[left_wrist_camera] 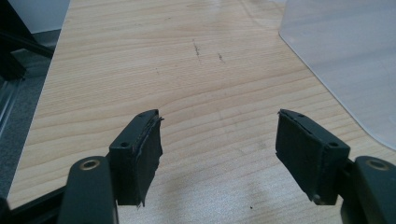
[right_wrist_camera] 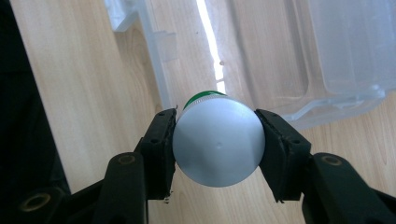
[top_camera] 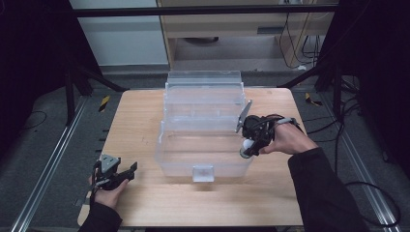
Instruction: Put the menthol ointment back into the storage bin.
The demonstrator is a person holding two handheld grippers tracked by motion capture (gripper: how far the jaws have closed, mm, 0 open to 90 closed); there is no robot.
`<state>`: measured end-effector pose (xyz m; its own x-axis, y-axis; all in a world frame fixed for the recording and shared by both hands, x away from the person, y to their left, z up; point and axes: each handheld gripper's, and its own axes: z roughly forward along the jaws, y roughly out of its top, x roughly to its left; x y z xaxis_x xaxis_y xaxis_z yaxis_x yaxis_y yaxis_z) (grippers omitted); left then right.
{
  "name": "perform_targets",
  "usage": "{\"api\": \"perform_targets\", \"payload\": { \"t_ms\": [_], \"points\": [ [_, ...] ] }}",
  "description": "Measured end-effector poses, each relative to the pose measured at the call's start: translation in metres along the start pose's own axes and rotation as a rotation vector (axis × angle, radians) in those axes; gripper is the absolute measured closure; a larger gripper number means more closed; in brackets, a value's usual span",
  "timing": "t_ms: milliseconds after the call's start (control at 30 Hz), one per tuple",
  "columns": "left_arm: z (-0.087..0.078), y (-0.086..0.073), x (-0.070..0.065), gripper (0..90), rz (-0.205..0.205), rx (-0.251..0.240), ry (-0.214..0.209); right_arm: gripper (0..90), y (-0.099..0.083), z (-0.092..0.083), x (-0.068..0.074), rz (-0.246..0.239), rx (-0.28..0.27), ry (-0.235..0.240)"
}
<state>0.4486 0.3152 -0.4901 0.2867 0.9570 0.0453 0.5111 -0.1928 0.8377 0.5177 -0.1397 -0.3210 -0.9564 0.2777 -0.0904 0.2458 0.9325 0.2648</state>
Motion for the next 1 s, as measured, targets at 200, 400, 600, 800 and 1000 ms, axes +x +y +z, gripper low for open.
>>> {"api": "perform_targets", "payload": {
  "t_ms": [200, 400, 600, 800, 1000],
  "points": [
    [0.0, 0.0, 0.0, 30.5, -0.004, -0.002, -0.001, 50.4, 0.006, 0.011, -0.006, 0.002, 0.002, -0.003],
    [0.0, 0.0, 0.0, 30.5, -0.003, -0.002, -0.001, 50.4, 0.009, 0.022, -0.009, -0.012, 0.008, -0.003],
    [0.0, 0.0, 0.001, 30.6, -0.002, -0.001, 0.0, 50.4, 0.006, 0.035, -0.011, -0.015, 0.023, 0.005],
    [0.0, 0.0, 0.0, 30.6, -0.003, -0.002, 0.0, 50.3, 0.002, 0.042, -0.012, -0.007, 0.035, 0.013],
    [0.0, 0.0, 0.0, 30.7, -0.001, -0.001, 0.001, 50.3, -0.004, 0.05, -0.014, 0.001, 0.046, 0.024]
  ]
}}
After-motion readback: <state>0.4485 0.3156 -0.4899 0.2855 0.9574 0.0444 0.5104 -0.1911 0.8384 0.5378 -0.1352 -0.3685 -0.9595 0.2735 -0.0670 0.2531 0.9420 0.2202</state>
